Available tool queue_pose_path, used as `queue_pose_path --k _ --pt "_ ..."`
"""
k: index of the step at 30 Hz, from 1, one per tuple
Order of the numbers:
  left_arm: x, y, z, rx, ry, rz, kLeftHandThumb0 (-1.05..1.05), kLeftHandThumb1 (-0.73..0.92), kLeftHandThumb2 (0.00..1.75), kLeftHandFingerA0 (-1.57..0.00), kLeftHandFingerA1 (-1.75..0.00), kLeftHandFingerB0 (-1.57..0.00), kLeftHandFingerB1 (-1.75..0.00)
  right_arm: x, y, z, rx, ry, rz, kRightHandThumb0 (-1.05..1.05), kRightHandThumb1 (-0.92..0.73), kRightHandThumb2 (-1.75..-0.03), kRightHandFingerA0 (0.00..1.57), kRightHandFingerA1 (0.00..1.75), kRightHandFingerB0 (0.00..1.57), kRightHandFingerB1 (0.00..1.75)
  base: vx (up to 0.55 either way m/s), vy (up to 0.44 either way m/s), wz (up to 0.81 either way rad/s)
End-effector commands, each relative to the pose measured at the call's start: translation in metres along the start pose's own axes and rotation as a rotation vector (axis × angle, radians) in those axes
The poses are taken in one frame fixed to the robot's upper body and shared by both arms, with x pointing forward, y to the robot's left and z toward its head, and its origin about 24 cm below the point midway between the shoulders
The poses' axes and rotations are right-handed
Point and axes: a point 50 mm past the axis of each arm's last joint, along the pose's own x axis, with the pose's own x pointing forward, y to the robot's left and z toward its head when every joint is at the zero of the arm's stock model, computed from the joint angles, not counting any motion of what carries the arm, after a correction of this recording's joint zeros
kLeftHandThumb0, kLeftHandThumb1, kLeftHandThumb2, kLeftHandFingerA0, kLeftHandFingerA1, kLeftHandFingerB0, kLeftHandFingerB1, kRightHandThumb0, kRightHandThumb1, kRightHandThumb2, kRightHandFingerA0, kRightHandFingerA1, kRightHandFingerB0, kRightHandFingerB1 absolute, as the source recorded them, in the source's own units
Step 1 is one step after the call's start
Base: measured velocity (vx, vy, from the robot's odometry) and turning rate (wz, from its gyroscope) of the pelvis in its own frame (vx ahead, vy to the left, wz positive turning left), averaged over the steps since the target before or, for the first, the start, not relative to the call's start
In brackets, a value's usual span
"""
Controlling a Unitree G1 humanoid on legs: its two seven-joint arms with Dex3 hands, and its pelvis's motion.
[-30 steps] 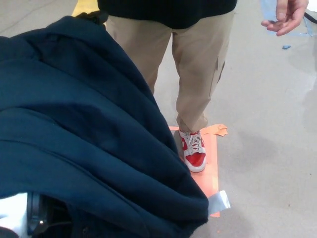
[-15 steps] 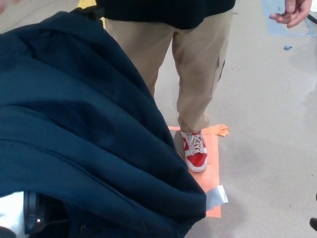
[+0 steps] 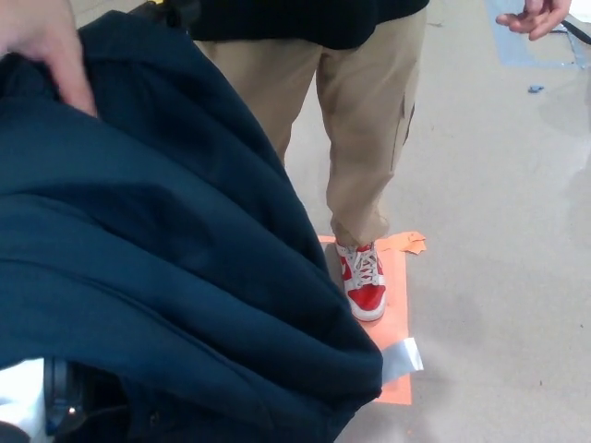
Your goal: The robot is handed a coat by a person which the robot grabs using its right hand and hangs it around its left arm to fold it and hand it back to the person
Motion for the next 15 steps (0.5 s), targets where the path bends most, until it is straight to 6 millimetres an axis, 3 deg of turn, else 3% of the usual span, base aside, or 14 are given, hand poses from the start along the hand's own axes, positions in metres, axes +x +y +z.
queue_pose_path --k 1,7,8,11,12,13,15 --pt "0.0012 0.0036 0.0130 0.001 -0.055 0.000 -0.84 0.72 1.04 0.00 -0.34 -0.16 -0.43 -0.0029 -0.0084 -0.0019 -0.014 0.001 -0.064 -0.85 -0.60 -0.99 0.03 0.21 0.07 0.19 0.00 0.000 0.00" --pt "0.0010 0.0044 0.0131 0.012 -0.046 -0.006 -0.79 0.70 1.05 0.00 -0.32 -0.16 -0.37 -0.0032 -0.0083 -0.0041 -0.022 0.013 -0.064 -0.82 -0.59 -1.00 0.00 0.21 0.04 0.20 0.00 0.000 0.00" --pt "0.0011 0.0045 0.0130 0.010 -0.042 -0.007 -0.78 0.88 0.66 -0.07 -0.26 -0.13 -0.26 -0.0034 -0.0084 -0.0042 -0.022 0.013 -0.062 -0.82 -0.59 -1.00 0.00 0.21 0.03 0.20 0.00 0.000 0.00" --pt "0.0008 0.0061 0.0136 0.005 -0.043 0.000 -0.79 0.87 0.66 -0.08 -0.26 -0.15 -0.27 -0.0025 -0.0072 -0.0031 -0.029 0.011 -0.059 -0.92 -0.65 -1.00 0.09 0.18 0.10 0.15 0.00 0.000 0.00" --pt "0.0004 0.0073 0.0137 0.009 -0.043 0.004 -0.81 0.82 0.69 -0.08 -0.23 -0.17 -0.27 -0.0020 -0.0067 -0.0031 -0.018 0.015 -0.059 -0.87 -0.62 -1.00 0.05 0.19 0.07 0.17 0.00 0.000 0.00" --pt "0.0001 0.0079 0.0140 0.016 -0.046 0.005 -0.78 0.69 1.05 0.00 -0.31 -0.17 -0.40 -0.0017 -0.0066 -0.0029 -0.009 0.017 -0.064 -0.92 -0.64 -0.99 0.10 0.19 0.11 0.17 0.00 0.000 0.00" --pt "0.0002 0.0082 0.0140 0.011 -0.042 0.004 -0.84 0.72 1.05 0.00 -0.27 -0.16 -0.36 -0.0017 -0.0067 -0.0030 -0.007 0.016 -0.066 -0.92 -0.64 -0.99 0.10 0.20 0.11 0.16 0.00 0.000 0.00"
